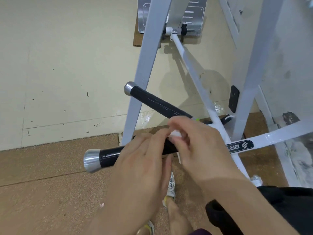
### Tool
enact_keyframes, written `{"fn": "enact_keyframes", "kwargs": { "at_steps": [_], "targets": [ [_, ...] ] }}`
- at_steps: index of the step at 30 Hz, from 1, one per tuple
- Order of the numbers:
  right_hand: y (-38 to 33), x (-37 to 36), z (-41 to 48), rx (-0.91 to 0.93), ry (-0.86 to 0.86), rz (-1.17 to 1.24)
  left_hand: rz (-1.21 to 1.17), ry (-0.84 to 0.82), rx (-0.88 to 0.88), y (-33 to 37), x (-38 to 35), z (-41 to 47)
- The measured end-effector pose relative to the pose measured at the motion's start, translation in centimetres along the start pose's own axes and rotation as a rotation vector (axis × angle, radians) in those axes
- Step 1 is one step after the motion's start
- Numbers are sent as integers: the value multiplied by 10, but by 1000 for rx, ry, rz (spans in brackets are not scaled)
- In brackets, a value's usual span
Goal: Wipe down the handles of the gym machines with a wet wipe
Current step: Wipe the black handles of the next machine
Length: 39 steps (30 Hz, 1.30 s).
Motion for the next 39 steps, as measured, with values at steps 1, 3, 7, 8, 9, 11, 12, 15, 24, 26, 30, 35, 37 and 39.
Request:
{"fn": "enact_keyframes", "kwargs": {
  "at_steps": [1,3,7,8,9,11,12,15,24,26,30,35,37,39],
  "targets": [
    [5,4,2,-28,-62,43,2,-23,9,3,-2,4],
    [12,12,-2,-46,-92,88,56,-76,-12,10,-8,13],
    [21,16,-14,-38,129,-40,193,-116,-36,11,-14,33],
    [25,15,-16,-43,199,-59,219,-135,-21,11,-13,38],
    [30,14,-18,-60,235,-38,243,-152,0,12,-13,43],
    [35,10,-19,-70,262,10,228,-203,77,6,-18,60],
    [35,9,-19,-68,270,12,156,-249,156,-1,-20,71],
    [35,6,-19,-53,265,26,-35,-376,326,-8,-21,85],
    [38,3,-26,-67,291,124,286,-310,77,11,-13,79],
    [39,4,-26,-65,292,138,94,-457,208,1,-18,97],
    [41,6,-26,-63,275,148,-18,-627,362,-19,-9,105],
    [36,6,-23,-87,262,91,-132,-626,354,-27,-9,101],
    [33,4,-20,-64,252,28,-164,-630,278,-19,-19,105],
    [32,5,-18,-44,248,8,-181,-698,280,-22,-22,106]
  ]
}}
Point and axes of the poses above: each hand's wrist, its own z-axis towards the middle knuckle, its own x-axis out of the back of the hand, y = z × x, the point moved 4 cm from there along z, towards the middle knuckle, and after that the axes turned 13 degrees about -z, right-handed, at the moved point
